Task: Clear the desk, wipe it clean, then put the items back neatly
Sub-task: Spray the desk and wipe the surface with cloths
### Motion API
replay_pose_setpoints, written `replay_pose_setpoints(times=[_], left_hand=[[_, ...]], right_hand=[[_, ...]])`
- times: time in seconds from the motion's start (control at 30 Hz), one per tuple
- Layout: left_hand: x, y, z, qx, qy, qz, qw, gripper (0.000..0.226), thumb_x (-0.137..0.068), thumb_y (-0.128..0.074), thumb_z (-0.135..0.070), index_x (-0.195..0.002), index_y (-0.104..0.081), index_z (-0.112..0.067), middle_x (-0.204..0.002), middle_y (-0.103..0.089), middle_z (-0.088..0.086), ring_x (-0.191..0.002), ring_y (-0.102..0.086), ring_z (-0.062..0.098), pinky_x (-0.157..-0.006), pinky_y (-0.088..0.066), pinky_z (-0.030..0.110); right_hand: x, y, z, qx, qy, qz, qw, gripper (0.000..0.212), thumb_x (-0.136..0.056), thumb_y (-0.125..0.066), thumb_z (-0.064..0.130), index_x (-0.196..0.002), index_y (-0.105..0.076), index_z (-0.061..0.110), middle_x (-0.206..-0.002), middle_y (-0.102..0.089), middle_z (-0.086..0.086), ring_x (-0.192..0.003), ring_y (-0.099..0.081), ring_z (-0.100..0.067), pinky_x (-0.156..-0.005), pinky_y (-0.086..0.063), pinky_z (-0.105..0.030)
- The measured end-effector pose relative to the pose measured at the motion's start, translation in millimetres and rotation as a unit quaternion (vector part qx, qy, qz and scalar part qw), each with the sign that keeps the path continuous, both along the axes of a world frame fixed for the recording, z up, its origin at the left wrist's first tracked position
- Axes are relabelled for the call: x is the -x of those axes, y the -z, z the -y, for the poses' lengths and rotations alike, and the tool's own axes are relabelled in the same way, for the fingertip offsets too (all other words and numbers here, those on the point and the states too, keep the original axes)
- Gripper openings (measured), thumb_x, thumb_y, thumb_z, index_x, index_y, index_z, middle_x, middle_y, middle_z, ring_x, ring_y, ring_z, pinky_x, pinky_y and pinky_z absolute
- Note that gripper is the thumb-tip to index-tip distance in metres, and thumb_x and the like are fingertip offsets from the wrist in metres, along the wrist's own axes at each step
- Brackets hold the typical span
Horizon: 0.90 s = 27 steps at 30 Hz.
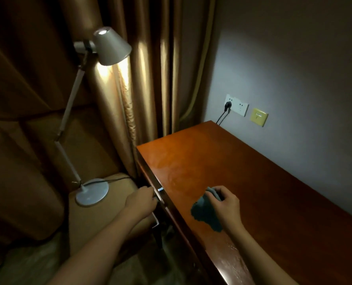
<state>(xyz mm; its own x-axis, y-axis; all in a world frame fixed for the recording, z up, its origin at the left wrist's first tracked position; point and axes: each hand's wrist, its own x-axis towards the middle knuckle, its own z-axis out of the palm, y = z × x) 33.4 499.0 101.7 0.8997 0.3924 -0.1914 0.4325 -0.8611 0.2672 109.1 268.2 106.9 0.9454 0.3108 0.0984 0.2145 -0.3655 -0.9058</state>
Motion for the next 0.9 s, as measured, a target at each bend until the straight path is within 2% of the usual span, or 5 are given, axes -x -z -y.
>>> replay_pose_setpoints(times=[0.17, 0.37, 0.77, 0.83, 0.9], left_hand=[[-87.5, 20.4, -31.0, 0.003, 0.068, -0.035, 0.997, 0.016, -0.095, -0.043, -0.021, -0.095, -0.055, -0.01, -0.088, -0.053, 0.0, -0.081, -0.056, 0.019, -0.074, -0.051, 0.032], [-175.4, 47.1, -51.2, -0.005, 0.13, -0.081, 0.988, 0.017, -0.099, -0.037, -0.024, -0.102, -0.051, -0.015, -0.098, -0.05, 0.003, -0.08, -0.046, 0.019, -0.068, -0.042, 0.03], [-320.4, 80.1, -93.1, 0.024, 0.113, -0.117, 0.986, 0.038, -0.094, -0.044, -0.028, -0.13, -0.046, -0.015, -0.127, -0.051, 0.006, -0.116, -0.049, 0.025, -0.09, -0.044, 0.035], [-337.6, 91.9, -96.5, 0.024, 0.118, -0.115, 0.986, 0.038, -0.094, -0.043, -0.028, -0.13, -0.045, -0.015, -0.129, -0.049, 0.006, -0.119, -0.046, 0.025, -0.094, -0.041, 0.036], [-356.6, 101.9, -102.4, 0.016, 0.126, -0.108, 0.986, 0.038, -0.094, -0.041, -0.027, -0.131, -0.043, -0.016, -0.132, -0.047, 0.005, -0.122, -0.043, 0.025, -0.099, -0.038, 0.035]], right_hand=[[-58.4, 7.0, -32.3, 0.007, 0.057, -0.031, 0.998, 0.015, -0.087, -0.067, 0.016, -0.079, -0.06, 0.028, -0.081, -0.063, 0.01, -0.077, -0.058, -0.001, -0.061, -0.046, -0.011], [-155.0, 36.1, -77.2, -0.002, 0.103, -0.079, 0.992, 0.007, -0.087, -0.066, 0.018, -0.081, -0.064, 0.019, -0.078, -0.065, 0.003, -0.074, -0.059, -0.009, -0.062, -0.045, -0.017], [-326.9, 78.9, -169.7, 0.029, 0.066, -0.109, 0.991, 0.009, -0.087, -0.067, 0.018, -0.082, -0.064, 0.011, -0.074, -0.062, -0.001, -0.069, -0.054, -0.013, -0.056, -0.038, -0.014], [-357.4, 87.8, -177.0, 0.046, 0.057, -0.118, 0.99, 0.012, -0.089, -0.064, 0.021, -0.091, -0.065, 0.009, -0.081, -0.062, -0.003, -0.076, -0.056, -0.015, -0.058, -0.037, -0.014], [-385.8, 98.1, -179.6, 0.103, 0.07, -0.118, 0.985, 0.028, -0.092, -0.06, 0.029, -0.113, -0.062, 0.011, -0.105, -0.061, -0.005, -0.099, -0.057, -0.019, -0.074, -0.042, -0.018]])
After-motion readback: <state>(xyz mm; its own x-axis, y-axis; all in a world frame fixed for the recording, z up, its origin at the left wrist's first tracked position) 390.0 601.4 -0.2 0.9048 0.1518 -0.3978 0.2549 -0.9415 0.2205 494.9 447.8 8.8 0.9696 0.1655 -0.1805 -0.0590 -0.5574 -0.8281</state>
